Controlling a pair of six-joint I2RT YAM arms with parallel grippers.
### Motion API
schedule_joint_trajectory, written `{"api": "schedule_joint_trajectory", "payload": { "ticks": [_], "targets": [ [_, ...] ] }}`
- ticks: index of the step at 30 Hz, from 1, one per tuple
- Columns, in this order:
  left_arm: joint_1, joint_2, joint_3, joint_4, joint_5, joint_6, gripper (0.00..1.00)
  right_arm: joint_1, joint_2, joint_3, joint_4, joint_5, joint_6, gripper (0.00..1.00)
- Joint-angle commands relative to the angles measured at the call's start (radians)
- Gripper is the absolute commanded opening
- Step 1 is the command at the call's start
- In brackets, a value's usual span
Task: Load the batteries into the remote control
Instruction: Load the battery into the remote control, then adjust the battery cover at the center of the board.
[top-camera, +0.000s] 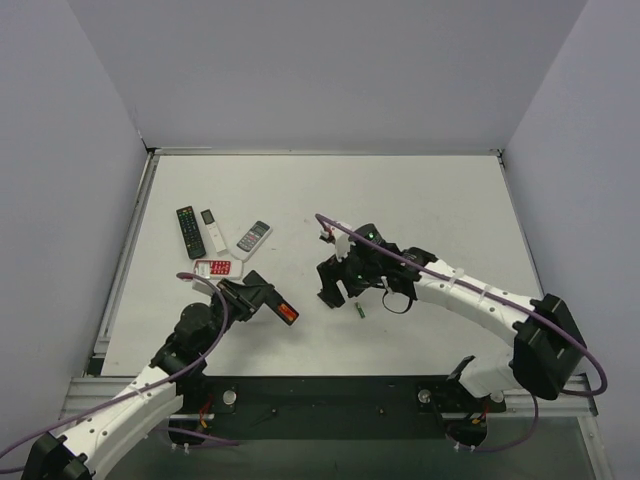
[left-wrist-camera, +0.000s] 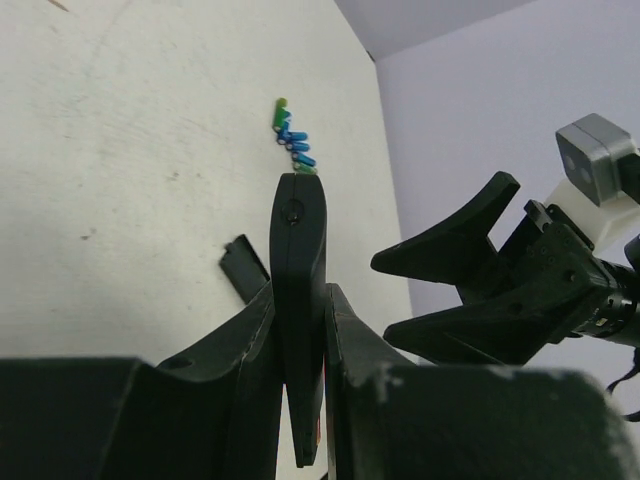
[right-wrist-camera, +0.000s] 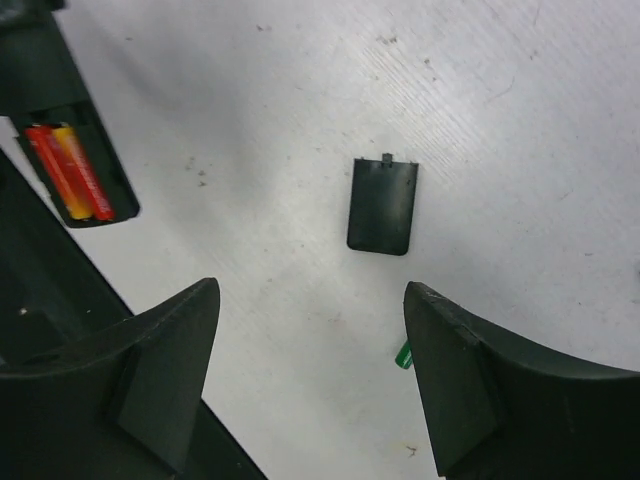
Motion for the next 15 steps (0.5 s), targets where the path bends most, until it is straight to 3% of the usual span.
{"api": "schedule_joint_trajectory", "payload": {
  "ticks": [1, 9, 15],
  "targets": [
    [0.008, -0.063, 0.009, -0.162, -0.105, 0.061, 0.00, 0.000, 0.092, 0.013, -0.032, 0.090, -0.019, 0.67],
    [0.008, -0.126, -0.006, -0.297, -0.175, 0.049, 0.00, 0.067, 0.282, 0.108, -0.072, 0.183, -0.060, 0.42],
    [0.008, -0.093, -0.025, -0.273, -0.162, 0.063, 0.00, 0.080, 0.393, 0.176, -0.084, 0.205, -0.072, 0.31]
  ]
}}
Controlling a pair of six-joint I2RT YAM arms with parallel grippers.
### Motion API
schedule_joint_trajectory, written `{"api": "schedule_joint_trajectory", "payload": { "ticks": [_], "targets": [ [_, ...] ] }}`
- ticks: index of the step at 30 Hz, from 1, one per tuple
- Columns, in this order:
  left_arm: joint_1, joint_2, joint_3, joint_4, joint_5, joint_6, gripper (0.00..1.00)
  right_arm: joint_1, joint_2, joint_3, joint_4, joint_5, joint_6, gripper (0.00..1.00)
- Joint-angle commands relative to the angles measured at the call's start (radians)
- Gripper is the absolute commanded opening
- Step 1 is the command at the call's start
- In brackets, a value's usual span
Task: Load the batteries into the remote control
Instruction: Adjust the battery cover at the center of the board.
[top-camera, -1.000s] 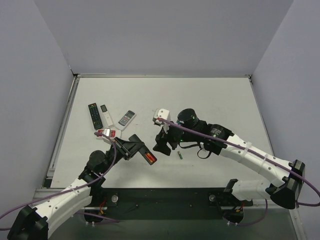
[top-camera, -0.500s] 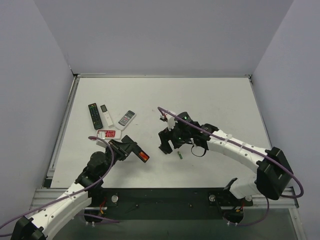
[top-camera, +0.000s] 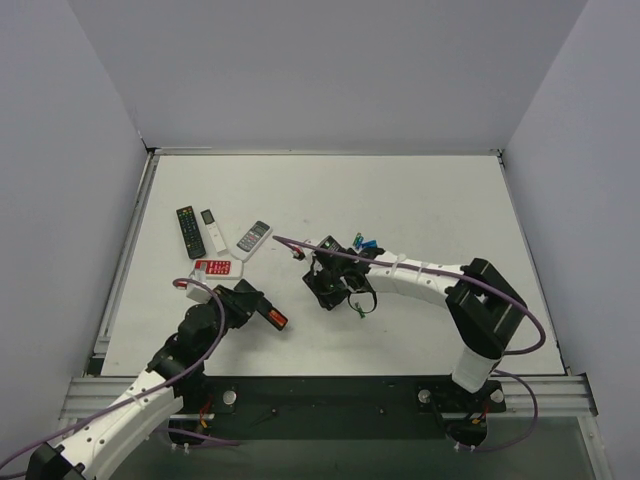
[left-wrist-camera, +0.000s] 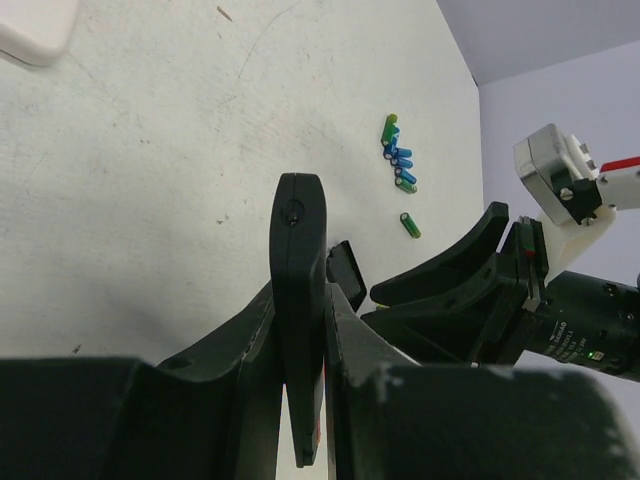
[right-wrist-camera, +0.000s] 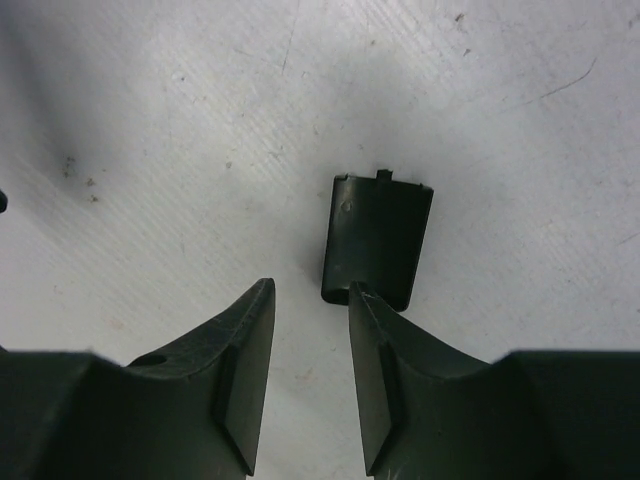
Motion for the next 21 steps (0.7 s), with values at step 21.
{"api": "schedule_joint_trajectory", "payload": {
  "ticks": [21],
  "targets": [
    [0.005, 0.144, -0.023, 0.151, 0.050, 0.067, 0.00, -0.018, 0.053, 0.094, -0.020, -0.214, 0.016, 0.00]
  ]
}}
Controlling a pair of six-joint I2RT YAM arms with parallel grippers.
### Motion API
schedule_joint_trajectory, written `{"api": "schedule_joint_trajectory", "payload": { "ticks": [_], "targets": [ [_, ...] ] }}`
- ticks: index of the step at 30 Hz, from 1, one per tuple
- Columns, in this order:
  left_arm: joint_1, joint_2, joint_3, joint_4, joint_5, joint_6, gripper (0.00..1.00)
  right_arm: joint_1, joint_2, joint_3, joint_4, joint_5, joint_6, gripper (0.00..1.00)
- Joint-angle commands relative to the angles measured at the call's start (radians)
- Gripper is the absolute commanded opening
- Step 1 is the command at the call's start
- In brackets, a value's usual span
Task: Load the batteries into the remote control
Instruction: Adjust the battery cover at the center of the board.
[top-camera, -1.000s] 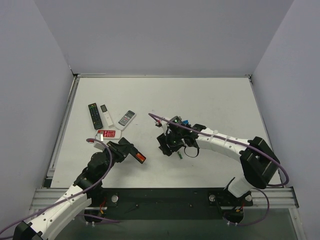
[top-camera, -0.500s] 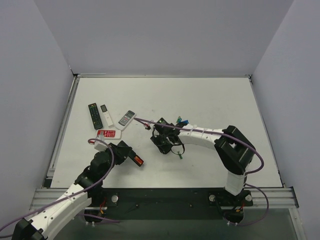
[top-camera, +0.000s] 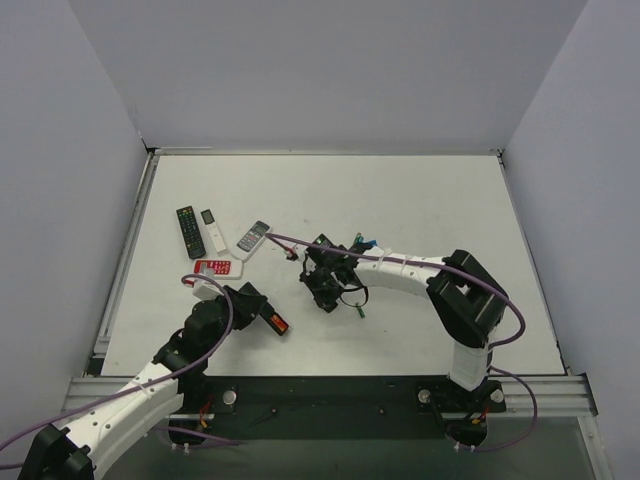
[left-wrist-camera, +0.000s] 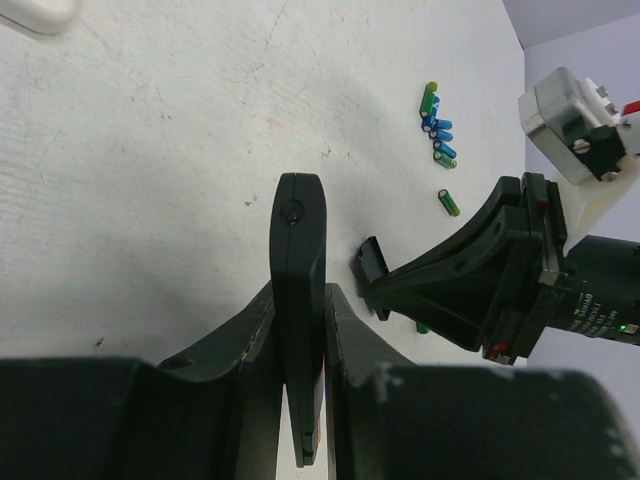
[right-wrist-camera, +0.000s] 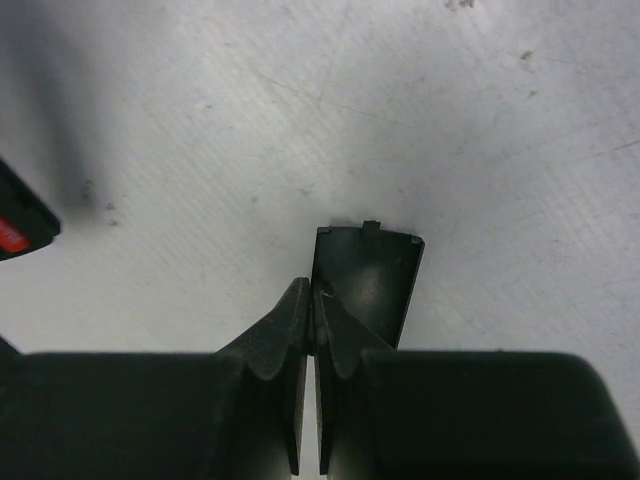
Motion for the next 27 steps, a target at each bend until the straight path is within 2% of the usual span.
{"api": "schedule_joint_trajectory", "payload": {
  "ticks": [1, 6, 10, 14, 23, 27],
  "targets": [
    [0.005, -0.015, -0.025, 0.085, 0.017, 0.029, 0.00, -0.030, -0.122, -0.006, 0.011, -0.223, 0.041, 0.00],
    [0.005, -0.026, -0.026, 0.091, 0.023, 0.032, 0.00, -0.108, -0.166, -0.081, 0.165, -0.445, 0.183, 0.00],
    [0.005, -0.025, -0.028, 0.090, 0.028, 0.029, 0.00, -0.178, -0.126, -0.144, 0.308, -0.618, 0.309, 0.00],
    [0.005, -0.025, -0.026, 0.091, 0.033, 0.027, 0.00, -0.211, -0.077, -0.194, 0.479, -0.715, 0.436, 0.00],
    [0.005, -0.026, -0.026, 0.088, 0.034, 0.026, 0.00, -0.294, 0.040, -0.233, 0.698, -0.789, 0.628, 0.00],
    [0.005, -0.034, -0.029, 0.084, 0.037, 0.021, 0.00, -0.342, 0.077, -0.256, 0.721, -0.772, 0.645, 0.02]
  ]
}}
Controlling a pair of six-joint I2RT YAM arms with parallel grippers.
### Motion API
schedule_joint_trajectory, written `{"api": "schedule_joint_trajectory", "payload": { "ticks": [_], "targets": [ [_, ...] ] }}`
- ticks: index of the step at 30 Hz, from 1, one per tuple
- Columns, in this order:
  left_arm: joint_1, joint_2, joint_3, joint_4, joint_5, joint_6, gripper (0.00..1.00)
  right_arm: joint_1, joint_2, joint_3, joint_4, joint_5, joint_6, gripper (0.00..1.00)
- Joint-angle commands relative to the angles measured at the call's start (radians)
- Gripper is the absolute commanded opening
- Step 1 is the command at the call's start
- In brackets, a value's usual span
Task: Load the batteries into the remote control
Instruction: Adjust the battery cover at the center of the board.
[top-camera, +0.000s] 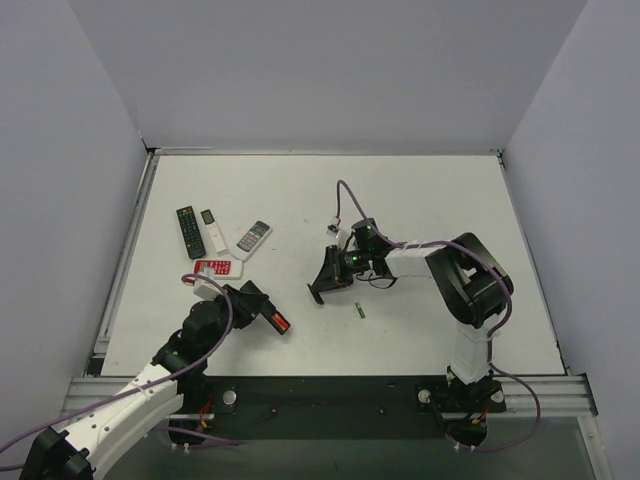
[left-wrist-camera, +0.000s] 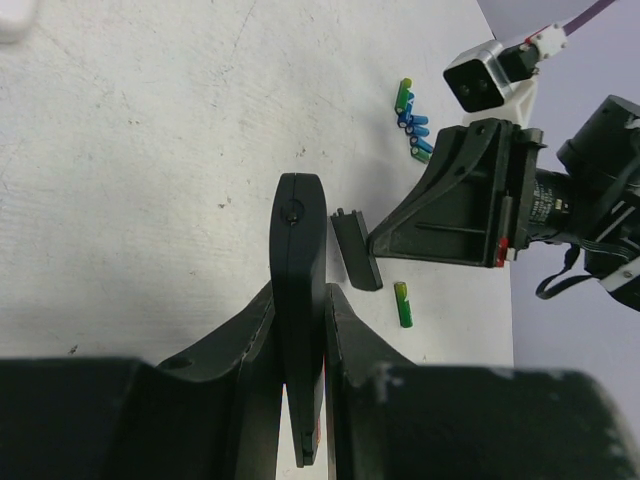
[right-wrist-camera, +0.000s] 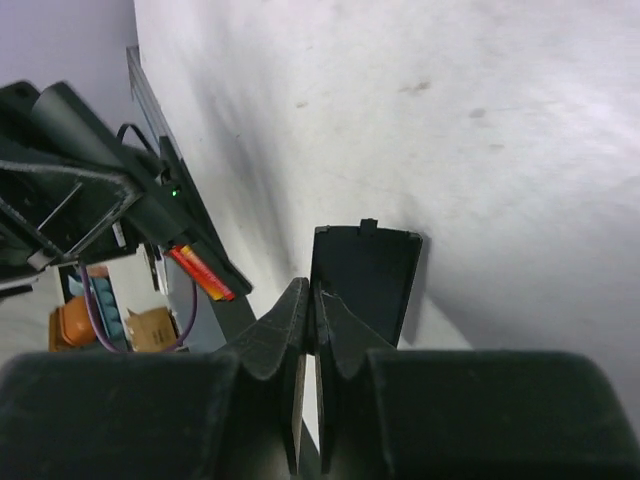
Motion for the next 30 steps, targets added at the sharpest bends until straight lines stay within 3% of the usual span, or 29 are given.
{"api": "schedule_joint_trajectory", "payload": {
  "ticks": [1, 9, 14, 19, 22, 24, 30],
  "targets": [
    [0.005, -0.016, -0.029, 0.061, 0.012, 0.006, 0.00, -0.058, 0.033, -0.031, 0.098, -0.023, 0.061, 0.03],
    [0.005, -0.034, -0.032, 0.045, 0.009, 0.000, 0.00, -0.141, 0.007, -0.077, 0.057, 0.040, 0.030, 0.10],
    [0.005, -0.037, -0.029, 0.044, 0.011, 0.000, 0.00, -0.121, -0.100, -0.078, -0.026, 0.086, -0.052, 0.19],
    [0.005, -0.031, -0.025, 0.041, 0.009, 0.003, 0.00, -0.060, -0.252, -0.080, -0.218, 0.330, -0.101, 0.40],
    [0.005, -0.026, -0.021, 0.042, 0.009, 0.003, 0.00, -0.008, -0.283, -0.051, -0.365, 0.475, -0.117, 0.48],
    [0.005, -0.022, -0.015, 0.042, 0.012, 0.003, 0.00, 0.017, -0.278, -0.015, -0.477, 0.528, -0.103, 0.49],
    [0.005, -0.025, -0.012, 0.042, 0.027, 0.001, 0.00, 0.041, -0.248, -0.018, -0.514, 0.583, -0.011, 0.45]
  ]
}}
